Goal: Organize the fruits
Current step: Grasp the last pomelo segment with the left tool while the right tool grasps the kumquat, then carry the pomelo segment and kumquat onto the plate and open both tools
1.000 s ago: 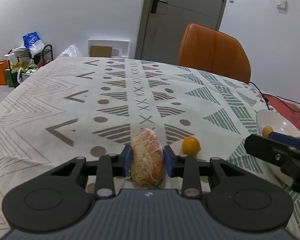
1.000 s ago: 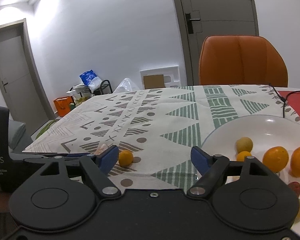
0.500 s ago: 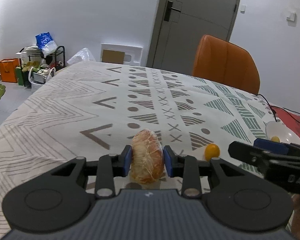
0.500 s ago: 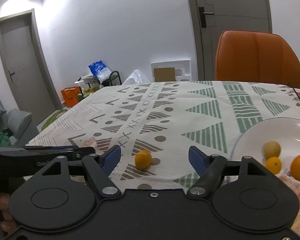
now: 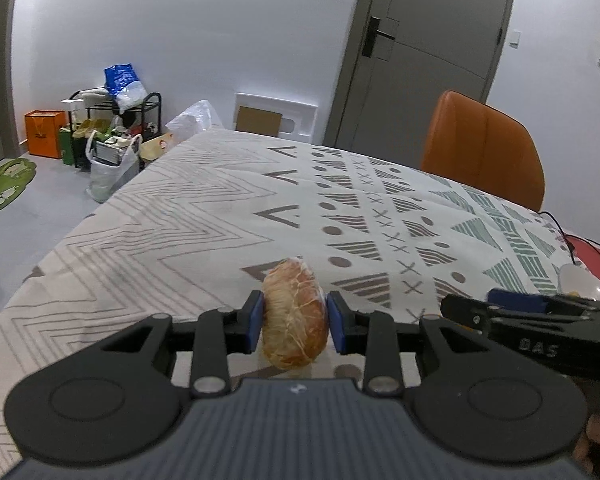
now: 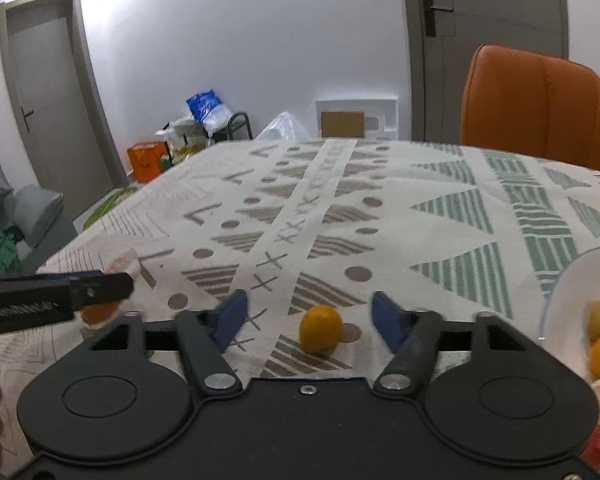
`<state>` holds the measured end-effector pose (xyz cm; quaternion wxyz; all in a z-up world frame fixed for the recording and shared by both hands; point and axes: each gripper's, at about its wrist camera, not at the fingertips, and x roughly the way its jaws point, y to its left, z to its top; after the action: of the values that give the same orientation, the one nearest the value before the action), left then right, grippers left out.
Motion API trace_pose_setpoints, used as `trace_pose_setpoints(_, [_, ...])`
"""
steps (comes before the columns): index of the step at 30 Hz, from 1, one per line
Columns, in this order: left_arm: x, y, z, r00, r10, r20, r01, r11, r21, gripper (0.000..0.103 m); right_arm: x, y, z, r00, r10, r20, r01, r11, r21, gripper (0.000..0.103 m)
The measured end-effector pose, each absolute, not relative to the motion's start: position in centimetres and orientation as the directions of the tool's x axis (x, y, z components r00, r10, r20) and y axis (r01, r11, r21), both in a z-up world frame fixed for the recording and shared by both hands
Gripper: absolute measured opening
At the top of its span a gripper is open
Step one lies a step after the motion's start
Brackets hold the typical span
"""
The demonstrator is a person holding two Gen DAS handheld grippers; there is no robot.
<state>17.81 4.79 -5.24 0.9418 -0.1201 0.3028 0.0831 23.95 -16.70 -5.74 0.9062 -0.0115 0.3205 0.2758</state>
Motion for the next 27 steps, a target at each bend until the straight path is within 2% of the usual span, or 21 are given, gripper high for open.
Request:
trace_pose_setpoints(1, [17.7,5.0,-5.2,0.802,0.087,-0.591,-0.235,0.956,-0.178,0.033,24.2,-16.5,-6.0,0.63,0.487,-0.605,-0.508,0.847,0.153,0.028])
trace_pose_setpoints(2, [17.6,5.2,-5.2,0.802,0.09,-0.59,-0.239,0.954,-0.179,0.033,24.3,-16.4,-6.3,0.623,0.476,-0.621,-0.507,0.85,0.143,0.022])
trace_pose_setpoints(16, [17.2,4.6,-4.7,0.82,0.052,-0.569,-0.203,0.957,-0.205,0.033,22.0,-18.1,-3.9,0.654,0.51,-0.559,-0.52,0.839,0.157,0.021])
trace_pose_setpoints(27, [18.1,0.6,-3.6,0.84,-0.017,-0.542,-0.108,0.974,-0.198,0.033,21.3,-23.4,-2.1,0.742,0.438,-0.508,-0.421,0.893,0.156,0.021])
